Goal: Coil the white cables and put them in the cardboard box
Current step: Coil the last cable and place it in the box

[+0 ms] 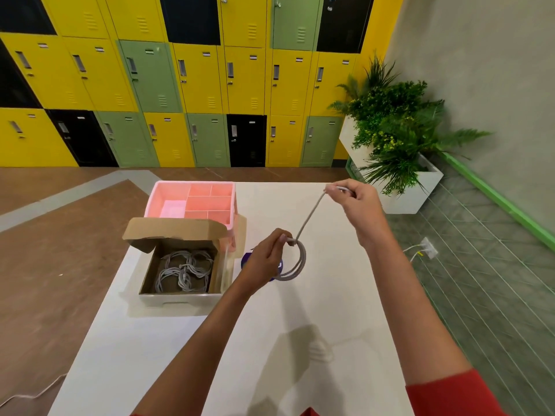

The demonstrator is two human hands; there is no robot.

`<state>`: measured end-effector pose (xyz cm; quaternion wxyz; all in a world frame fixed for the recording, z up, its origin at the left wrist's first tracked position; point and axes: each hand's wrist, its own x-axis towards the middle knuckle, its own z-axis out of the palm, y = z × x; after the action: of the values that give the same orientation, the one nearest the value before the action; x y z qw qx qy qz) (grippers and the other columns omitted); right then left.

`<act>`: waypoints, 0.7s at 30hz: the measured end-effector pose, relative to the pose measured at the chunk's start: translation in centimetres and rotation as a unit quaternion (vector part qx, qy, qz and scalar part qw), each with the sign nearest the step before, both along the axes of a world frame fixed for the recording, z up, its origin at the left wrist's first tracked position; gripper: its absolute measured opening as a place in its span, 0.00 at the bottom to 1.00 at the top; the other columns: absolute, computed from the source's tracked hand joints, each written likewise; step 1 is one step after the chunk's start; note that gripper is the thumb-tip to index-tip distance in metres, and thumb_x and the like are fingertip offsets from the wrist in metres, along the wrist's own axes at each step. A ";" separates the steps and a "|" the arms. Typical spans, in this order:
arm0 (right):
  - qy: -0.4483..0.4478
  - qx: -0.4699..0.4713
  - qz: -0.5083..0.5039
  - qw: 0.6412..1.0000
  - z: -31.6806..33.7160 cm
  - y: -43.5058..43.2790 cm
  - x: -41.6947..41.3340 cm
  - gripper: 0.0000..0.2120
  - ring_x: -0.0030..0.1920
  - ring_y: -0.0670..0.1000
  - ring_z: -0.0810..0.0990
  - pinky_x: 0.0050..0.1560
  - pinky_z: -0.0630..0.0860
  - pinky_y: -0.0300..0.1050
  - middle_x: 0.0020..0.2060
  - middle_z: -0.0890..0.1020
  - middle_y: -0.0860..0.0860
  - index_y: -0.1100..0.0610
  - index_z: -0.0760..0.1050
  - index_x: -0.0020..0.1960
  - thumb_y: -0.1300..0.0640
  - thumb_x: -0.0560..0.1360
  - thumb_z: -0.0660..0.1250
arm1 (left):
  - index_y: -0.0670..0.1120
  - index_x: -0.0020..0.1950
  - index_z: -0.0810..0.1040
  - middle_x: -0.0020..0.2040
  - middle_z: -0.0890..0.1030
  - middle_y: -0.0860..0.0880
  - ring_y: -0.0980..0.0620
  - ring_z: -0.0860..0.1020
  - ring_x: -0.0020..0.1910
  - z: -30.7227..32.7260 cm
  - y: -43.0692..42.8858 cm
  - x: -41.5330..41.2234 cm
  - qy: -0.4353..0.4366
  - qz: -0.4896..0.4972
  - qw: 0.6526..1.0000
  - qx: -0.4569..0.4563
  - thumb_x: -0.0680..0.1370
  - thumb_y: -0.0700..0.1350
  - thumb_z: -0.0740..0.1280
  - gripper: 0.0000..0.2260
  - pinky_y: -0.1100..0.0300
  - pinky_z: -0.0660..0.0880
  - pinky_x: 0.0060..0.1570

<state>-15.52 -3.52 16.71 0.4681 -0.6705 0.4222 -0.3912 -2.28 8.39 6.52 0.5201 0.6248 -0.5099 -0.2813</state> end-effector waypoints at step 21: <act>-0.272 0.427 -0.116 0.855 -6.9 1.5 0.6 0.15 0.32 0.47 0.64 0.36 0.76 0.46 0.33 0.65 0.52 0.62 0.71 0.41 0.58 0.83 0.55 | 0.46 0.40 0.77 0.33 0.76 0.46 0.56 0.69 0.33 1.0 -0.4 -2.0 0.052 0.018 0.998 -0.023 0.77 0.48 0.68 0.08 0.62 0.66 0.36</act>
<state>-14.87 -1.97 9.77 0.7558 -0.2180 0.4781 -0.3908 -4.27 7.95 7.47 0.5646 0.6065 -0.4774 -0.2924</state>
